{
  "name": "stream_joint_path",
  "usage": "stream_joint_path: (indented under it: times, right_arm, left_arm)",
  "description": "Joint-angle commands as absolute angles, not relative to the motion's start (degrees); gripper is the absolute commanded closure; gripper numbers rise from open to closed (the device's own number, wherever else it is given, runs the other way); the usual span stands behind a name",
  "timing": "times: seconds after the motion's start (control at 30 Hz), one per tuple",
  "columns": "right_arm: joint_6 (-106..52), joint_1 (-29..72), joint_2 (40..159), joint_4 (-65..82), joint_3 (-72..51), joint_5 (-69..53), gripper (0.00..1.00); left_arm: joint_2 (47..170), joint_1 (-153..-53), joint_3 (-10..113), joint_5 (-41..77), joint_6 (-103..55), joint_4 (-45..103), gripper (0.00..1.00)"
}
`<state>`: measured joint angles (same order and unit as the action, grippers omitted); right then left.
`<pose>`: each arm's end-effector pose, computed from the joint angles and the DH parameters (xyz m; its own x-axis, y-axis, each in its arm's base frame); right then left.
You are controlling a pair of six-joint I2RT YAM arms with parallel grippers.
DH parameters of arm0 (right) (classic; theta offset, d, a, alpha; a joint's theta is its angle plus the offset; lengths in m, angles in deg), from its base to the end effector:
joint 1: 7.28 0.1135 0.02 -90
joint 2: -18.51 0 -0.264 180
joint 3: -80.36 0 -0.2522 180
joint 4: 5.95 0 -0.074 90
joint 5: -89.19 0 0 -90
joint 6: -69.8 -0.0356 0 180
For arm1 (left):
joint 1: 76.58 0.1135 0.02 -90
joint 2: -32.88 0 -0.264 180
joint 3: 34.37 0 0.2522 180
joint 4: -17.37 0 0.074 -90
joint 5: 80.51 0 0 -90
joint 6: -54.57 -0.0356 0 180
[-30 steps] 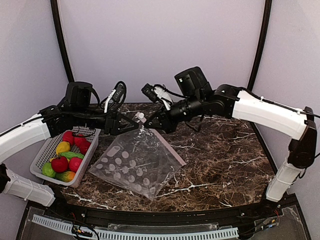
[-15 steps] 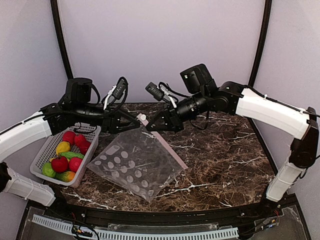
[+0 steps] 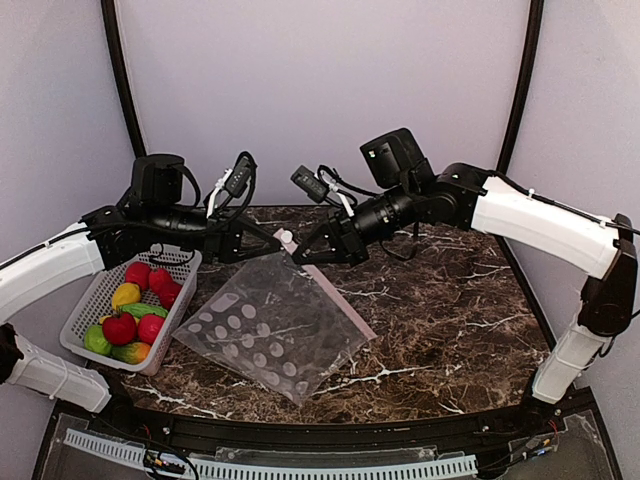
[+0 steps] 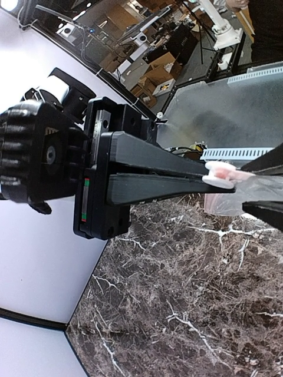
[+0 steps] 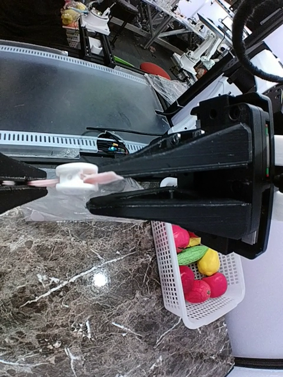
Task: Place the food in the zip-top bag and seal the zipper
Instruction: Pass from the right arm to the left
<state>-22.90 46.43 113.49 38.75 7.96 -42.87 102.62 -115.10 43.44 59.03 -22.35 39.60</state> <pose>0.2022 0.3157 0.3783 -0.3580 -0.4285 -0.8296 -0.9185 0.0021 0.3953 0.1963 -0.1909 0.3728 -0.4085 0.1375 -0.9023 0.9126 0.0815 -0.4007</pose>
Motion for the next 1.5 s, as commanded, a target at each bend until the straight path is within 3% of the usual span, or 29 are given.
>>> stream_joint_path:
  times: [0.0, 0.23, 0.33, 0.4, 0.47, 0.67, 1.47]
  right_arm:
    - [-23.5, 46.2, 112.6, 39.0, 7.5, -43.8, 1.0]
    - [-23.7, 46.2, 112.5, 38.8, 7.7, -43.3, 1.0]
    - [-24.7, 46.1, 111.7, 37.6, 7.5, -41.3, 0.83]
    - [-25.9, 46.2, 110.8, 35.5, 6.9, -39.7, 0.66]
    - [-26.8, 46.2, 110.0, 33.5, 6.2, -38.3, 0.56]
    - [-28.4, 46.6, 108.6, 28.9, 5.1, -32.7, 0.58]
    - [-27.0, 49.5, 110.8, 28.2, 7.4, -32.1, 0.61]
  left_arm:
    - [102.1, -115.2, 44.0, 60.1, -22.5, 38.7, 0.89]
    - [102.1, -115.2, 43.6, 59.9, -22.5, 38.0, 0.99]
    - [101.9, -115.2, 43.1, 60.1, -22.3, 37.5, 0.99]
    - [101.7, -115.2, 42.8, 60.1, -22.1, 37.2, 0.99]
    - [101.4, -115.2, 42.4, 60.1, -21.9, 36.9, 0.99]
    - [100.9, -115.2, 41.9, 59.9, -21.6, 36.8, 0.99]
    - [100.7, -115.2, 42.0, 59.3, -21.5, 37.4, 0.99]
